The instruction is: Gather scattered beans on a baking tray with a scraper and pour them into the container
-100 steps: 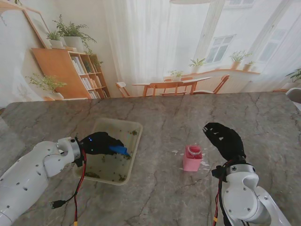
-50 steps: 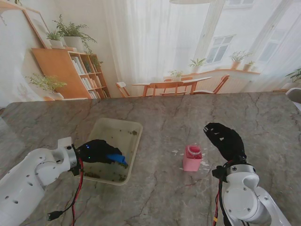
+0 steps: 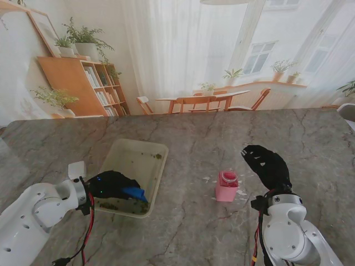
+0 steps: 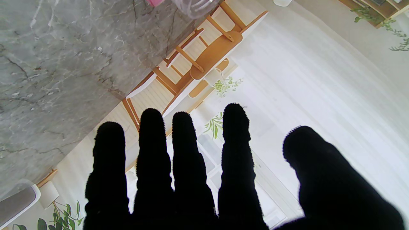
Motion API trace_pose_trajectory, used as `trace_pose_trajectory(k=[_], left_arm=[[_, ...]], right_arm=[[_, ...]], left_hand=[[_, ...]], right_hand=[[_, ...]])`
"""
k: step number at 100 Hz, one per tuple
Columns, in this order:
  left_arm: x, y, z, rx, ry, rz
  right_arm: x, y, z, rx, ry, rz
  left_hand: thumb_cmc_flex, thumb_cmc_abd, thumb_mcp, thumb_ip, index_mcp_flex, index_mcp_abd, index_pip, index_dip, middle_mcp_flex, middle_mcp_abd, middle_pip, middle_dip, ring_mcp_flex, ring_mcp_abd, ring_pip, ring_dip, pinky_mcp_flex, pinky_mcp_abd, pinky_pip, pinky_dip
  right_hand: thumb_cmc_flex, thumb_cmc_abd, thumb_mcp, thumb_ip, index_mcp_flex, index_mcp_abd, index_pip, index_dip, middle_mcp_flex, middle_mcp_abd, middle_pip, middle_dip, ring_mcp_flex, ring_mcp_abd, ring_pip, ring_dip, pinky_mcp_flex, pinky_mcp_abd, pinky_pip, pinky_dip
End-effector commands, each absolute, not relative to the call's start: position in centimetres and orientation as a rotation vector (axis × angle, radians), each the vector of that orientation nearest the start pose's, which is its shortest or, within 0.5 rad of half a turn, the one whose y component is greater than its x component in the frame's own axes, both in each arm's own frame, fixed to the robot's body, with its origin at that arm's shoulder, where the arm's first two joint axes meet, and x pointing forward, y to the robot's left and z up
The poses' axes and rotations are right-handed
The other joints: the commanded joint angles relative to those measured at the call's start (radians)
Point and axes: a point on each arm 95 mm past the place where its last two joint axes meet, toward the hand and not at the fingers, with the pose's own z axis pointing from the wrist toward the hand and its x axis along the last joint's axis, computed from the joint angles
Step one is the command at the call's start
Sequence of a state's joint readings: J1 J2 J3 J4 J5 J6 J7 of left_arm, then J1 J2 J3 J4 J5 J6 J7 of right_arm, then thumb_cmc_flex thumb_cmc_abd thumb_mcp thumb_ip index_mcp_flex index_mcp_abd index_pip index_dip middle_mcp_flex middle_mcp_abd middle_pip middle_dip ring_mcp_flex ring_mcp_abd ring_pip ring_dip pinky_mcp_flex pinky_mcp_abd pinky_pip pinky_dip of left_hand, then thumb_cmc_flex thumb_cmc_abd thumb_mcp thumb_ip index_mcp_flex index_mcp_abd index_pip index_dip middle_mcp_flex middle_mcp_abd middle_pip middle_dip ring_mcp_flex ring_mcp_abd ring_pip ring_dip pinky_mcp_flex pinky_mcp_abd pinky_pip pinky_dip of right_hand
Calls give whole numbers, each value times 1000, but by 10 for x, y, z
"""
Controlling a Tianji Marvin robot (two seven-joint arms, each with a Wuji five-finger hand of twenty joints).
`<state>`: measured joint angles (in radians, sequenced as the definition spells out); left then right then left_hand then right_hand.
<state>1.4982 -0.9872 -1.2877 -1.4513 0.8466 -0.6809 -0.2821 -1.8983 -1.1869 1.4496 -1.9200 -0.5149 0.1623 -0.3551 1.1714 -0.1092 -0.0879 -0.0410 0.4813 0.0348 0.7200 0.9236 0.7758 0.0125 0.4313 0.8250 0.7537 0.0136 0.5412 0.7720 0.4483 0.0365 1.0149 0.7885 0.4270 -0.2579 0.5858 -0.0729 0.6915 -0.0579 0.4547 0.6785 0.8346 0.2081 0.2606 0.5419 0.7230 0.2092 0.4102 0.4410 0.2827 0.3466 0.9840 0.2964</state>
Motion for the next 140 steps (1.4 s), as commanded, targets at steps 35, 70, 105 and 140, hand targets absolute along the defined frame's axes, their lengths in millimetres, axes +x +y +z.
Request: trace_pose_trajectory(k=[35, 70, 105, 140], left_arm=[[374, 47, -353, -1068, 2139, -1573], [384, 42, -317, -994, 1953, -1599], [429, 36, -284, -923, 1798, -1617], [487, 40, -296, -891, 1822, -1582]], right_arm=[[330, -47, -279, 1625, 624, 1719], [331, -47, -280, 1627, 626, 1719], [332, -47, -280, 1628, 630, 1719], [333, -46, -281, 1629, 642, 1721]], left_hand=[[120, 96, 144, -71, 74, -45, 1, 14, 131, -51, 112, -5, 107, -35, 167, 81, 15, 24, 88, 63], [120, 107, 145, -69, 61, -34, -9, 16, 113, -52, 102, -10, 92, -39, 158, 81, 6, 18, 81, 60], [120, 122, 140, -64, 39, -21, -29, 11, 85, -48, 99, -15, 74, -45, 154, 84, -7, 9, 81, 62], [120, 107, 122, -54, 3, -13, -40, -37, 35, -47, 43, 73, 41, -70, 160, 94, -14, -27, 96, 73]], right_hand=[[-15, 5, 0, 14, 15, -26, 19, 10, 6, -22, -5, 12, 12, -23, -9, 10, -9, 13, -13, 29], [-14, 5, -1, 15, 16, -29, 20, 10, 6, -22, -5, 12, 11, -23, -10, 10, -10, 14, -16, 33], [-14, 5, -1, 15, 16, -30, 20, 10, 5, -23, -6, 12, 10, -22, -10, 10, -10, 15, -18, 36], [-14, 6, -3, 15, 17, -29, 21, 10, 6, -23, -5, 12, 10, -23, -10, 10, -10, 15, -19, 39]])
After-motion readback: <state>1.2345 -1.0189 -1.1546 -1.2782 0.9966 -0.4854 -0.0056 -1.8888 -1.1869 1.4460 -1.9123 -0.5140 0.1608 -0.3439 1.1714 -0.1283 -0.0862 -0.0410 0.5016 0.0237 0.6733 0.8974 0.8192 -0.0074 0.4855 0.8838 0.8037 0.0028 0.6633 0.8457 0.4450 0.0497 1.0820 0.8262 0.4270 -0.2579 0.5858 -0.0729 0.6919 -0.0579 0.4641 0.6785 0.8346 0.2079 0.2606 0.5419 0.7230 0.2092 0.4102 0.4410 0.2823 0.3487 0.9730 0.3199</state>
